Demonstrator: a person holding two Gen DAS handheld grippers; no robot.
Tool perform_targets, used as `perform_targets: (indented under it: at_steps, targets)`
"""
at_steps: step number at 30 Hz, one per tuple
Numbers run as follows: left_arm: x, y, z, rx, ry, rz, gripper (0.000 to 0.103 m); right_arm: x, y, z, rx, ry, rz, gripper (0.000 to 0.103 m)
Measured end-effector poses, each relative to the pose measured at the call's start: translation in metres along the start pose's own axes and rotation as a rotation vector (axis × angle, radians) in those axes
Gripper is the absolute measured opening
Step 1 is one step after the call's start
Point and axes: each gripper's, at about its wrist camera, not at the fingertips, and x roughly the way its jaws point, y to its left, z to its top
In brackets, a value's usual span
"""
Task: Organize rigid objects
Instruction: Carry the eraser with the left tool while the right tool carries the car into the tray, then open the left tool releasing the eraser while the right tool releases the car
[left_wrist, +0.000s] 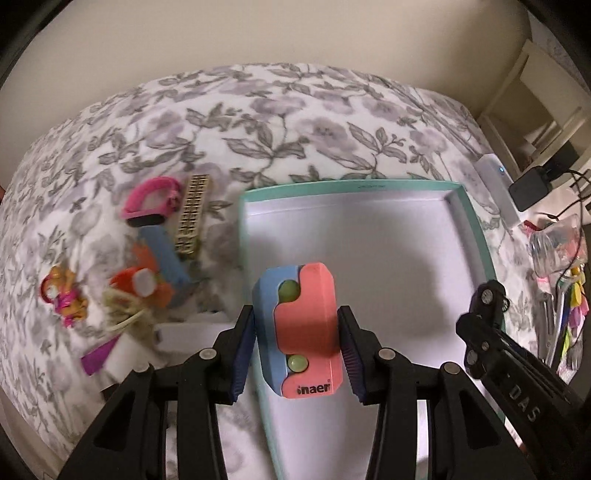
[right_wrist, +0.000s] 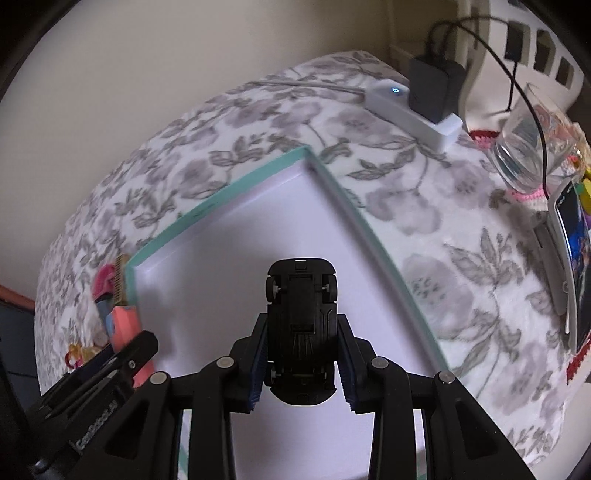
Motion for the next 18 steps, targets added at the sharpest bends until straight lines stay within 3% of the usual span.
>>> perform_targets:
  at_steps: [13,15,18]
  targets:
    - [0.032,-0.01,0.002,-0.007,0.046,0.005,0.046,0.014,-0.009,0.008,0.006,0.026,-0.025,0.036]
    - [0.03,-0.01,0.001,-0.01,0.043,0.004,0.048,0.012,-0.008,0.008,-0.002,0.022,-0.028,0.038]
    - [0.024,-0.008,0.002,-0.014,0.032,-0.003,0.056,0.008,-0.007,0.009,-0.01,0.01,-0.039,0.048]
